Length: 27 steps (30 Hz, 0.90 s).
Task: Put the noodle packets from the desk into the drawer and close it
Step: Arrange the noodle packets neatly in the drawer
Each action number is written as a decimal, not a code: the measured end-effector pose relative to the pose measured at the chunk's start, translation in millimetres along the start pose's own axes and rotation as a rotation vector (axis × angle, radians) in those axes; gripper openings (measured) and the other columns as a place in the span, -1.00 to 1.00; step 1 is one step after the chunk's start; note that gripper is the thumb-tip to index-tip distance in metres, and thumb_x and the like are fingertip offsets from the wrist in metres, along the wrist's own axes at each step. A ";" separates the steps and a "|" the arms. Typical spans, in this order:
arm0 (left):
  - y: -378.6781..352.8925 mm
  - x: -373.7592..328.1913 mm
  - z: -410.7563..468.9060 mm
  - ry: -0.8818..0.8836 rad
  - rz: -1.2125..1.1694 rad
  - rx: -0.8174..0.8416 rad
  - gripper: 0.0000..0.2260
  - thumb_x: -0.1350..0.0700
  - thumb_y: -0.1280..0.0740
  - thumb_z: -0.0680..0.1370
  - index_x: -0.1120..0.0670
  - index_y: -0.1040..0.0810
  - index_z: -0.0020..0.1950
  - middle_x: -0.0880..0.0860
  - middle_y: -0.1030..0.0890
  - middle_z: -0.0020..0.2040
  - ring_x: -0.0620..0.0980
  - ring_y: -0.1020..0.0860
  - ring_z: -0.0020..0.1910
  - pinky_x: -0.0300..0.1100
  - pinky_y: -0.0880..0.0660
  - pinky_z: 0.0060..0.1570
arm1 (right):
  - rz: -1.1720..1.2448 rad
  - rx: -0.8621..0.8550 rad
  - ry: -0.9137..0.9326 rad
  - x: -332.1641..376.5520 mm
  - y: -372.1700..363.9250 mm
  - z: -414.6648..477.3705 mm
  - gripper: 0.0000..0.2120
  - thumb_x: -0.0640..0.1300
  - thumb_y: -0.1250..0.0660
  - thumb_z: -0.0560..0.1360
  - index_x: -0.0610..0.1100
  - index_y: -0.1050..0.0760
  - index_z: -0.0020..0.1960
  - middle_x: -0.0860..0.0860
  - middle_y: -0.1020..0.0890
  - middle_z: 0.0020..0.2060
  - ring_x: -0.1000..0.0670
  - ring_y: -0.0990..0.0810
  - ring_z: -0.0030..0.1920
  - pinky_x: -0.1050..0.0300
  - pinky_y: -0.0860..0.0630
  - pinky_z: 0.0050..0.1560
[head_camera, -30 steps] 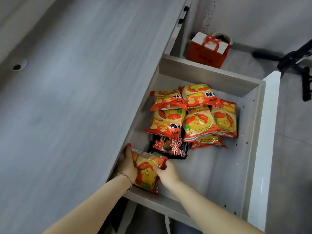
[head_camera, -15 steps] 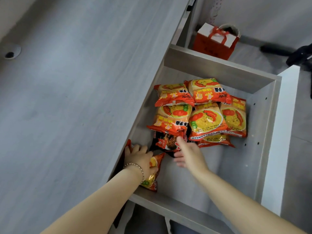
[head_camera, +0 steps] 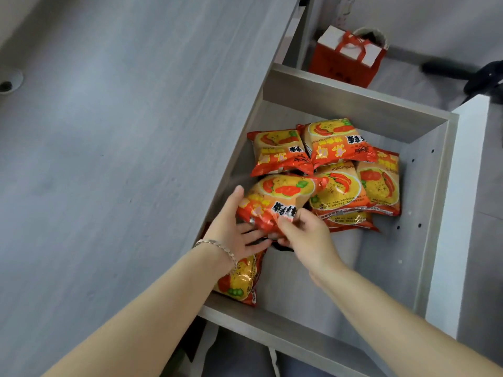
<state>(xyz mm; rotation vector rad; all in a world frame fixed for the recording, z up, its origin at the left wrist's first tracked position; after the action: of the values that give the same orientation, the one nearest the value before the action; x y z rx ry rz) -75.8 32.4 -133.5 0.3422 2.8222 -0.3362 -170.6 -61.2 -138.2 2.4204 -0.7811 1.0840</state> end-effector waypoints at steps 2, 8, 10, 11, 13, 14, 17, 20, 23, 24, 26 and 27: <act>-4.1 3.0 -4.6 0.006 -0.011 -0.018 -0.50 -0.01 -0.44 0.44 0.16 -0.41 0.29 0.20 -0.61 0.11 0.11 -0.63 -0.09 0.01 -0.59 -0.20 | -0.080 0.105 0.073 -5.7 4.4 -12.8 -0.77 -0.19 -0.32 0.49 -0.40 -0.50 -0.07 -0.22 -0.62 -0.22 -0.01 -0.53 -0.21 -0.16 -0.54 -0.03; 1.7 8.7 -7.4 -0.371 0.528 -0.195 -0.55 0.19 -0.45 0.43 0.05 -0.35 0.24 -0.02 -0.58 -0.06 -0.03 -0.60 -0.07 -0.06 -0.57 0.02 | 0.082 -0.267 0.032 -29.1 49.0 -17.1 -0.67 0.06 -0.13 0.56 -0.07 -0.49 -0.27 -0.03 -0.63 -0.26 -0.09 -0.61 -0.10 -0.11 -0.51 0.10; 1.4 1.0 -14.1 -0.481 0.710 -0.162 -0.52 0.23 -0.42 0.43 0.02 -0.28 0.25 -0.10 -0.54 -0.15 -0.17 -0.54 -0.19 -0.24 -0.51 -0.13 | 0.128 -0.226 -0.049 -30.6 58.9 -8.4 -0.80 0.17 -0.17 0.51 0.07 -0.44 -0.12 -0.06 -0.60 -0.02 -0.13 -0.58 0.10 -0.16 -0.48 0.23; 1.0 -2.3 -15.4 -0.499 0.774 -0.134 -0.49 0.23 -0.41 0.42 0.04 -0.26 0.28 -0.09 -0.55 -0.17 -0.17 -0.54 -0.22 -0.28 -0.50 -0.18 | 0.129 -0.122 -0.099 -33.7 61.5 -2.0 -0.78 0.26 -0.22 0.44 0.14 -0.43 -0.06 -0.05 -0.58 0.08 -0.11 -0.57 0.15 -0.17 -0.47 0.26; 0.3 -7.4 -17.4 -0.463 0.888 -0.100 -0.39 0.15 -0.41 0.37 0.04 -0.21 0.35 -0.07 -0.55 -0.22 -0.12 -0.54 -0.28 -0.28 -0.49 -0.24 | 0.138 0.065 -0.170 -38.6 60.0 5.8 -0.73 0.21 -0.31 0.41 0.18 -0.40 0.06 -0.03 -0.60 0.08 -0.04 -0.62 0.09 -0.08 -0.54 0.16; 0.1 -7.4 -16.1 -0.425 0.947 -0.098 -0.34 0.11 -0.38 0.34 0.03 -0.17 0.38 -0.05 -0.53 -0.25 -0.08 -0.52 -0.32 -0.25 -0.48 -0.27 | 0.118 0.130 -0.170 -39.0 56.1 5.6 -0.73 0.08 -0.33 0.45 0.16 -0.36 0.12 -0.02 -0.62 0.02 0.01 -0.64 -0.01 0.06 -0.59 0.04; 2.5 -0.3 -12.3 -0.322 1.214 -0.241 -0.30 0.16 -0.29 0.45 -0.01 0.01 0.50 0.00 -0.49 -0.27 -0.03 -0.48 -0.37 -0.20 -0.42 -0.37 | 0.019 0.186 -0.179 -52.4 37.5 1.3 -0.53 -0.18 -0.38 0.44 0.09 -0.25 0.23 -0.07 -0.62 -0.06 0.09 -0.63 -0.21 0.34 -0.58 -0.31; 12.3 16.5 -5.8 -0.352 1.675 -0.495 -0.28 0.19 -0.21 0.53 0.09 0.18 0.54 0.21 -0.40 0.31 0.09 -0.57 0.09 -0.14 -0.53 -0.07 | 0.030 0.252 -0.245 -72.0 6.4 -7.1 -0.53 -0.32 -0.36 0.44 -0.03 -0.25 0.23 -0.08 -0.56 -0.16 0.04 -0.59 -0.27 0.32 -0.54 -0.45; 20.2 29.6 -3.9 -0.318 1.996 -0.572 -0.26 0.12 -0.20 0.56 0.23 0.25 0.52 0.27 0.08 0.54 0.19 -0.10 0.52 -0.08 -0.25 0.42 | -0.041 0.290 -0.246 -86.9 -24.0 -11.2 -0.62 -0.29 -0.37 0.44 -0.09 -0.32 0.18 0.00 -0.54 -0.17 0.02 -0.57 -0.19 0.25 -0.58 -0.28; 22.8 32.1 -4.1 -0.321 2.037 -0.544 -0.26 0.09 -0.21 0.56 0.23 0.24 0.52 0.26 0.15 0.54 0.21 0.04 0.54 -0.03 -0.08 0.49 | -0.091 0.288 -0.224 -89.3 -30.3 -11.3 -0.63 -0.24 -0.39 0.43 -0.08 -0.35 0.17 0.02 -0.56 -0.14 -0.01 -0.59 -0.11 0.17 -0.60 -0.14; 25.4 31.5 -3.2 -0.459 2.055 -0.422 -0.29 0.04 -0.21 0.56 0.18 0.15 0.55 0.20 0.21 0.56 0.17 0.22 0.54 0.00 0.23 0.48 | -0.178 0.247 -0.191 -91.2 -36.0 -7.9 -0.63 -0.20 -0.42 0.41 -0.08 -0.42 0.17 -0.01 -0.62 -0.03 -0.06 -0.60 0.04 0.01 -0.56 0.10; 25.8 29.3 -0.1 -0.574 2.043 -0.347 -0.34 0.02 -0.19 0.56 0.15 0.06 0.55 0.16 0.16 0.57 0.11 0.25 0.53 -0.03 0.32 0.43 | -0.204 0.219 -0.171 -90.0 -36.5 -5.9 -0.63 -0.21 -0.44 0.38 -0.08 -0.46 0.16 -0.03 -0.64 0.02 -0.08 -0.60 0.07 -0.06 -0.55 0.14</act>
<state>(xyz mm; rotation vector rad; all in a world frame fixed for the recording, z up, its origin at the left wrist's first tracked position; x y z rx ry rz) -96.4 62.7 -147.2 2.0789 0.8794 0.4324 -200.6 0.2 -207.4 2.7353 -0.4713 0.9350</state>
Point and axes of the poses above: each hand's wrist, its own z-axis towards the middle knuckle, its own y-axis out of the back of the hand, x = y × z, the point moved 1 cm from there along z, towards the middle knuckle
